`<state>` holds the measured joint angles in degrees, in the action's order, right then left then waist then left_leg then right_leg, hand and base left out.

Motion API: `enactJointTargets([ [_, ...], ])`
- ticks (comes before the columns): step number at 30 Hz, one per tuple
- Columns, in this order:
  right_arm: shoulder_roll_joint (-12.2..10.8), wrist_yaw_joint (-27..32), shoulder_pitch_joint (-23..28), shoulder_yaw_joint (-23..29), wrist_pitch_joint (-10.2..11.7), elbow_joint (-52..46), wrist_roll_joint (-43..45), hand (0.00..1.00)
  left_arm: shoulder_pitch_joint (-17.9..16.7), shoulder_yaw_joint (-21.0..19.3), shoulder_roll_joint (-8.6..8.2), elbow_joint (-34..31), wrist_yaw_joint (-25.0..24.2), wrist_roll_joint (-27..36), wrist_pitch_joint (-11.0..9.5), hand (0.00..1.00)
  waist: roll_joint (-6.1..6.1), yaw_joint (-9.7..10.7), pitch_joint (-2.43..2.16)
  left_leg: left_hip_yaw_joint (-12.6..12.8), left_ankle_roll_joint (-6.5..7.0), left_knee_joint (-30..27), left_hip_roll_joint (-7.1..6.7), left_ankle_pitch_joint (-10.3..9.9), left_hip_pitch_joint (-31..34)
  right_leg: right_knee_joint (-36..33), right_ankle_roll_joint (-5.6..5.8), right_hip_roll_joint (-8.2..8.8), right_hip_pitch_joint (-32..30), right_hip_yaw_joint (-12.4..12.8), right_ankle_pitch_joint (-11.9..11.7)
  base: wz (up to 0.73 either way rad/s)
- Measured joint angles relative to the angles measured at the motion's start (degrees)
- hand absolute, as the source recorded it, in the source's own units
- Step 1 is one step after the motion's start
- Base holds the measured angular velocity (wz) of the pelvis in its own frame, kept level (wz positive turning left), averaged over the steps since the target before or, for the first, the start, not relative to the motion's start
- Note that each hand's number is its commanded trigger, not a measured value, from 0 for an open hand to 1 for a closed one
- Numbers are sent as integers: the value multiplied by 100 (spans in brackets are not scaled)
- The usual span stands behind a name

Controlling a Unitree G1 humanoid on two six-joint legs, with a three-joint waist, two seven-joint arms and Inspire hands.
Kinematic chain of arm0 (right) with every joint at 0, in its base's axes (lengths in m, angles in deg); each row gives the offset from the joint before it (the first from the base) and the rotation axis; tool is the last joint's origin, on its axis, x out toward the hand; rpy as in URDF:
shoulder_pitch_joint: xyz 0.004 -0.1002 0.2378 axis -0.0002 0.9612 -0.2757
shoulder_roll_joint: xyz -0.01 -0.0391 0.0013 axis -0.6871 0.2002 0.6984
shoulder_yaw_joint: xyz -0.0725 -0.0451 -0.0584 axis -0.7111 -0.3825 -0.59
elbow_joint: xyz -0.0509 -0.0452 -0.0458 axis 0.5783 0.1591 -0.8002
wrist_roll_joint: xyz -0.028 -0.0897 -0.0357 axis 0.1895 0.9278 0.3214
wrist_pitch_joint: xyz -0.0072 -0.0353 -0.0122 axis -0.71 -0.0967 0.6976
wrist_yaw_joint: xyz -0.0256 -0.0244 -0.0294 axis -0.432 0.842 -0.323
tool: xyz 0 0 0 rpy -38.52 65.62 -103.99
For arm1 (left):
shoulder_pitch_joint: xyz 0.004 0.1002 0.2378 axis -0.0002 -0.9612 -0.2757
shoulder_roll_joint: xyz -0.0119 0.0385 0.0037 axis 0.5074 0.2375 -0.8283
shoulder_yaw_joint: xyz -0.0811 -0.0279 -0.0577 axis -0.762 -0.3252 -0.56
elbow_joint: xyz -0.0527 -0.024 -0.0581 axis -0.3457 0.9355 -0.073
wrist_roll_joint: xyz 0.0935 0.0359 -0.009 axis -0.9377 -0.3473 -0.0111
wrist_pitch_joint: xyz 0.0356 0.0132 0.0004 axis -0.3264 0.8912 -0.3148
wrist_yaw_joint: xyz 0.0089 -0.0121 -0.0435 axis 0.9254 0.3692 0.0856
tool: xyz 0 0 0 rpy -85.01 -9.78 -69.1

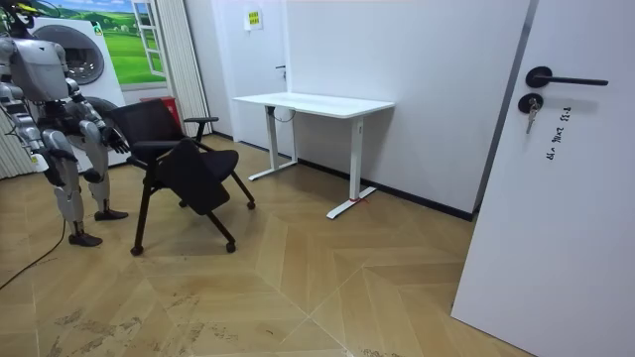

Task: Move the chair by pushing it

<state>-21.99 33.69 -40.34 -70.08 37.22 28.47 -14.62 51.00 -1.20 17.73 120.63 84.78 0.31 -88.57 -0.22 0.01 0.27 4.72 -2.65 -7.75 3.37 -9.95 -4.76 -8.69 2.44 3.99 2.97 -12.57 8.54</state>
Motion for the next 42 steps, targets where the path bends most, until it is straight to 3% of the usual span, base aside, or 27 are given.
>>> enactJointTargets([
  [7,0,105,8,158,-2,20,59,0,-6,-120,-3,24,12,-159,-4,0,-10,34,1,0,0,0,-1,0,10,-3,2,0,-1,16,3,0],
  [19,1,52,-19,271,-200,45,-87,0,-29,-320,-18,7,15,-86,188,0,-13,123,-3,0,0,-2,-3,0,-3,6,5,0,-14,20,19,0],
  [30,-1,139,18,467,-198,121,-111,0,-235,-904,-75,61,123,614,189,0,-38,98,-20,3,0,-3,-3,0,-26,2,0,0,1,34,25,0],
  [42,-2,295,54,713,-199,202,47,0,-363,-1274,-69,59,408,451,234,0,0,100,-18,2,0,-16,-3,-1,-95,-14,-2,0,105,35,34,0],
])
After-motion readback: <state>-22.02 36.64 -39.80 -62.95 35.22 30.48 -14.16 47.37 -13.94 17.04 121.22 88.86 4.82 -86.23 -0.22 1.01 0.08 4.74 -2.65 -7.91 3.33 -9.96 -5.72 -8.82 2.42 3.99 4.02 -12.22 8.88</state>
